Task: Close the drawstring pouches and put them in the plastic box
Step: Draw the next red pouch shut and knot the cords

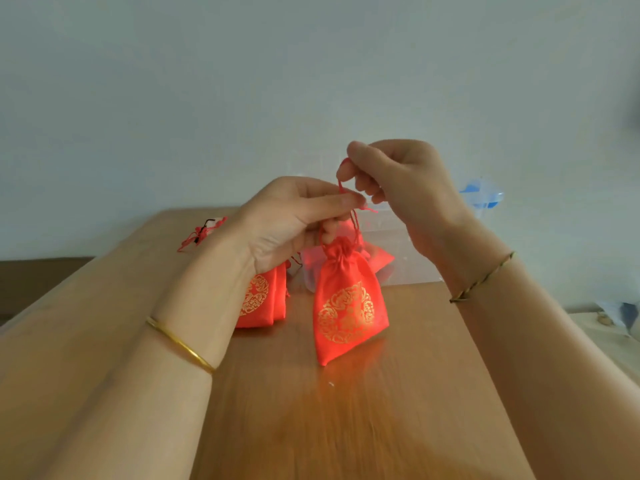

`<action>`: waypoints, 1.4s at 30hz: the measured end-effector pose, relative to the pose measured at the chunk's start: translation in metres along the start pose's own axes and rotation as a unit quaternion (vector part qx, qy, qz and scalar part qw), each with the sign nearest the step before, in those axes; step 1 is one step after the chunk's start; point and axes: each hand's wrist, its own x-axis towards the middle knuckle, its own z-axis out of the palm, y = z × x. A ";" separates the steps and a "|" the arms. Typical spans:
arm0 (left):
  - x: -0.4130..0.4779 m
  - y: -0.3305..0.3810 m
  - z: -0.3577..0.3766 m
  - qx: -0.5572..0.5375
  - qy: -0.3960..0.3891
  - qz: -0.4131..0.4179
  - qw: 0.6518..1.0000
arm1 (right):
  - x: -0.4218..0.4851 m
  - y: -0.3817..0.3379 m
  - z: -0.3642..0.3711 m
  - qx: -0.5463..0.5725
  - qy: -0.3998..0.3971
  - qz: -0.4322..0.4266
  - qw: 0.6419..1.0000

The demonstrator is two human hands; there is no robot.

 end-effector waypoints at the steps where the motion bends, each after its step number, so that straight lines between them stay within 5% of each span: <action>1: 0.001 -0.001 0.000 0.003 0.007 0.001 1.000 | 0.000 0.002 0.001 0.001 -0.007 0.008 1.000; 9: 0.007 -0.007 -0.004 -0.058 0.013 -0.012 0.998 | -0.014 0.018 -0.013 -0.018 -0.082 0.135 0.987; 14: 0.007 -0.008 -0.002 -0.075 0.004 -0.009 0.997 | -0.027 0.025 -0.014 -0.010 -0.120 0.127 0.985; 19: 0.008 -0.009 -0.001 -0.077 0.027 -0.022 0.996 | -0.025 0.027 -0.015 0.036 -0.051 0.083 0.995; 23: 0.008 -0.010 0.000 -0.086 0.048 -0.027 0.995 | -0.029 0.024 -0.016 -0.007 -0.124 0.061 0.990; 28: 0.006 -0.009 0.000 -0.088 0.015 -0.014 0.996 | -0.025 0.032 -0.014 -0.007 -0.003 0.052 0.999; 33: 0.005 -0.011 0.005 0.049 0.004 0.068 0.996 | -0.027 0.040 -0.005 0.145 -0.078 0.130 0.978; 37: 0.010 -0.017 0.007 0.247 0.055 0.170 0.952 | -0.028 0.044 -0.003 0.164 -0.088 0.167 0.968; 42: 0.009 -0.021 0.009 0.323 0.095 0.251 0.908 | -0.028 0.049 -0.006 0.216 -0.154 0.211 0.941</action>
